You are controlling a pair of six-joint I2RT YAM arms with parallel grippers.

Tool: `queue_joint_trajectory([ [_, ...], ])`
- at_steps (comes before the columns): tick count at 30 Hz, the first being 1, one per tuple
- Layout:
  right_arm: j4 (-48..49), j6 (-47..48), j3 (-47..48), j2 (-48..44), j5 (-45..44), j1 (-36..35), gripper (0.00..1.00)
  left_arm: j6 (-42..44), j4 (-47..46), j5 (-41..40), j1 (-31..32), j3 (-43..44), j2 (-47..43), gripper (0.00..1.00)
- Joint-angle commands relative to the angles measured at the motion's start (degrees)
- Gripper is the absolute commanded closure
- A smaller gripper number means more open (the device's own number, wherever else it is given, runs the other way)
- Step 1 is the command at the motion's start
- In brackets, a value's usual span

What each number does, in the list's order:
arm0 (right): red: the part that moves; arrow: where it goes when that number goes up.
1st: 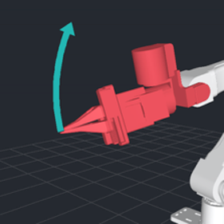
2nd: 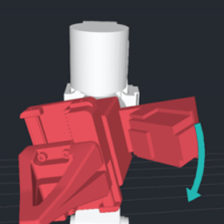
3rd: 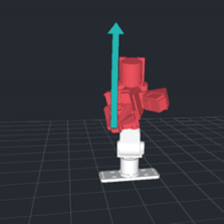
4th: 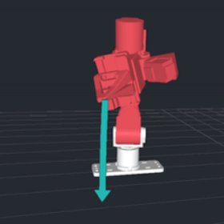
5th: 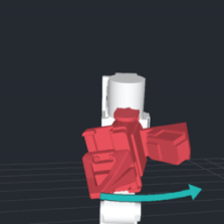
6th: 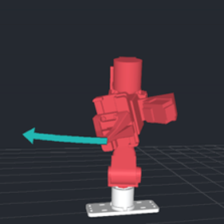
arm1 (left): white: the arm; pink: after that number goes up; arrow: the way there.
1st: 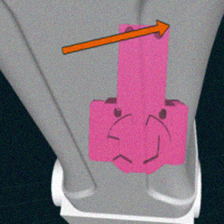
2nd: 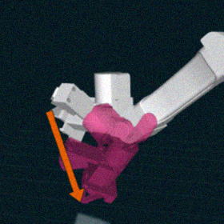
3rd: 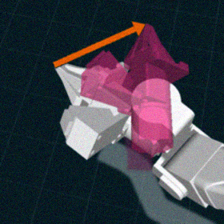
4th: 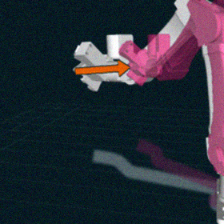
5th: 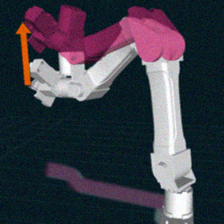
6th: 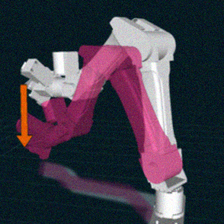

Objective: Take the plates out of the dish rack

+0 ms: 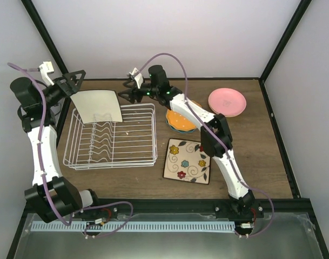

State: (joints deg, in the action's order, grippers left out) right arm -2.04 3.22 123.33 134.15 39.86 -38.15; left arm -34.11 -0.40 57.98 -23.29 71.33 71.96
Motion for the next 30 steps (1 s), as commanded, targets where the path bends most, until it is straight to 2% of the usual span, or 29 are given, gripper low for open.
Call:
queue_joint_trajectory([
  [1, 1.4, 2.0, 5.6, 4.7, 1.0, -2.7, 0.32, 0.2, -1.4, -0.1, 0.2, -0.7, 0.4, 0.00],
  [11, 8.1, 1.6, 8.4, 10.6, -1.0, -5.9, 0.40, 0.5, -1.5, 0.0, 0.2, -1.0, 1.3, 0.00],
  [12, 8.8, 1.4, 8.5, 10.9, -1.5, -6.1, 0.43, 0.4, -1.5, 0.0, 0.2, -1.0, 1.3, 0.00],
  [19, 13.2, -0.5, 8.9, 12.4, -3.8, -6.5, 0.82, 0.3, -1.7, -0.1, 0.2, -1.0, 1.8, 0.00],
  [23, 13.8, -0.1, 8.9, 12.3, -4.4, -6.5, 0.99, 0.1, -2.1, -0.3, 0.2, -1.1, 2.0, 0.00],
  [30, 15.6, -0.1, 8.6, 11.1, -5.2, -6.6, 0.99, -0.4, -2.7, -0.3, 0.2, -1.1, 2.3, 0.00],
])
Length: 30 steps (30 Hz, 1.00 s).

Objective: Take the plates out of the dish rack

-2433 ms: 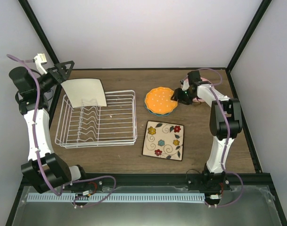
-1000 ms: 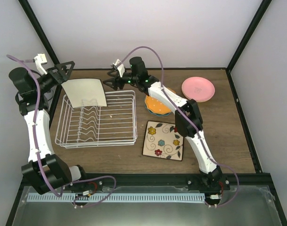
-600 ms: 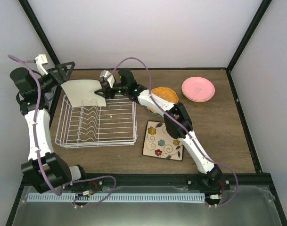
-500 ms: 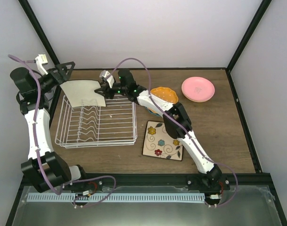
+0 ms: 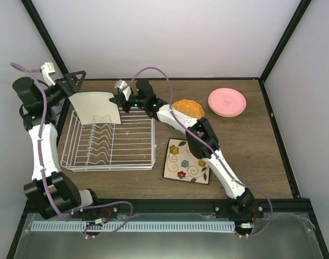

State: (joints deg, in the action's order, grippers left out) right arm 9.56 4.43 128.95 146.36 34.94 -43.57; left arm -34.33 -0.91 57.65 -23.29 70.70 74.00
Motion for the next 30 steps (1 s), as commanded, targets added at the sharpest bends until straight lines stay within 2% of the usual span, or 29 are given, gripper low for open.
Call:
queue_joint_trajectory([
  [1, 4.4, -1.3, 3.0, -1.4, -0.4, -1.1, 0.99, -0.2, -2.2, 0.0, 0.2, -0.5, 0.3, 0.00],
  [17, 9.6, 0.1, 2.7, -11.6, -1.7, 1.2, 0.99, -1.6, -3.0, 0.7, 0.1, 0.0, -0.2, 0.00],
  [30, 12.6, -3.5, -3.1, -18.6, -0.6, 3.2, 0.99, -2.1, -3.2, 1.5, 0.2, 0.2, -1.1, 0.00],
])
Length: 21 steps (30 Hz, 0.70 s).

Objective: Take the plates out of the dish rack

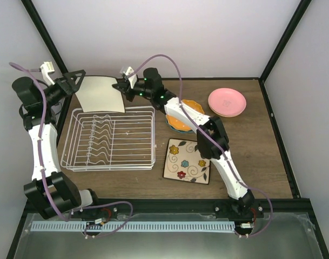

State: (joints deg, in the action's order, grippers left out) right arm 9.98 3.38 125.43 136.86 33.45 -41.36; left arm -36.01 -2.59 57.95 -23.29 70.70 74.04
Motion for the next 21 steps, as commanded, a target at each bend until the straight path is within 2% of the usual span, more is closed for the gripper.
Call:
queue_joint_trajectory([
  [1, 12.3, -2.6, -0.7, -10.3, 1.3, 1.3, 0.99, -0.5, -1.5, 1.5, 0.2, 0.4, -1.1, 0.00],
  [8, 11.7, -5.8, -13.1, -20.0, 3.4, 6.2, 0.99, -2.7, -2.3, 1.4, 0.2, 3.6, -1.6, 0.00],
  [14, 9.4, -14.7, -24.9, -32.9, 8.1, 15.7, 0.99, -9.9, -8.7, -0.1, 0.2, 6.1, -1.2, 0.00],
  [17, 0.2, -18.1, -27.1, -38.6, 9.6, 21.2, 0.99, -9.8, -9.0, -0.1, 0.2, 6.1, -0.9, 0.00],
  [21, -20.3, -22.6, -28.0, -44.4, 13.2, 29.7, 0.99, -9.2, -8.3, 0.1, 0.2, 5.0, -0.8, 0.00],
])
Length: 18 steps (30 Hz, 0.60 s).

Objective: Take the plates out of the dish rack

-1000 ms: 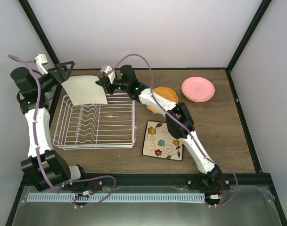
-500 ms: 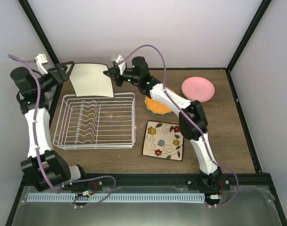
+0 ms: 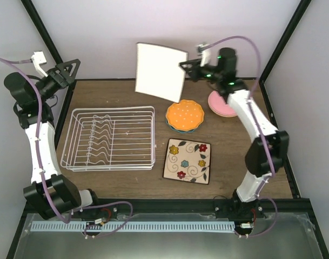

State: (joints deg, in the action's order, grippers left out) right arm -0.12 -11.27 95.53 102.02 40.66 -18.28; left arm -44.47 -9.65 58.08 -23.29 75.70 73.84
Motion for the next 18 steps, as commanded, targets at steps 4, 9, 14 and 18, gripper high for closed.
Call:
queue_joint_trajectory([
  [4, -28.5, -8.9, -1.4, -13.2, 14.1, 16.0, 0.99, 0.9, 0.5, -0.1, 0.2, -0.3, -0.7, 0.00],
  [9, -37.6, -3.6, -13.4, -21.8, 17.4, 23.1, 0.99, 1.8, 1.6, 0.2, 0.3, -0.7, -0.6, 0.00],
  [14, -43.2, -0.8, -23.4, -25.5, 18.3, 24.4, 0.99, 3.0, 2.7, 0.4, 0.4, -0.9, -0.5, 0.00],
  [18, -43.5, -1.0, -31.1, -27.6, 19.1, 24.4, 0.99, 3.7, 3.3, 0.6, 0.5, -1.1, -0.6, 0.00],
])
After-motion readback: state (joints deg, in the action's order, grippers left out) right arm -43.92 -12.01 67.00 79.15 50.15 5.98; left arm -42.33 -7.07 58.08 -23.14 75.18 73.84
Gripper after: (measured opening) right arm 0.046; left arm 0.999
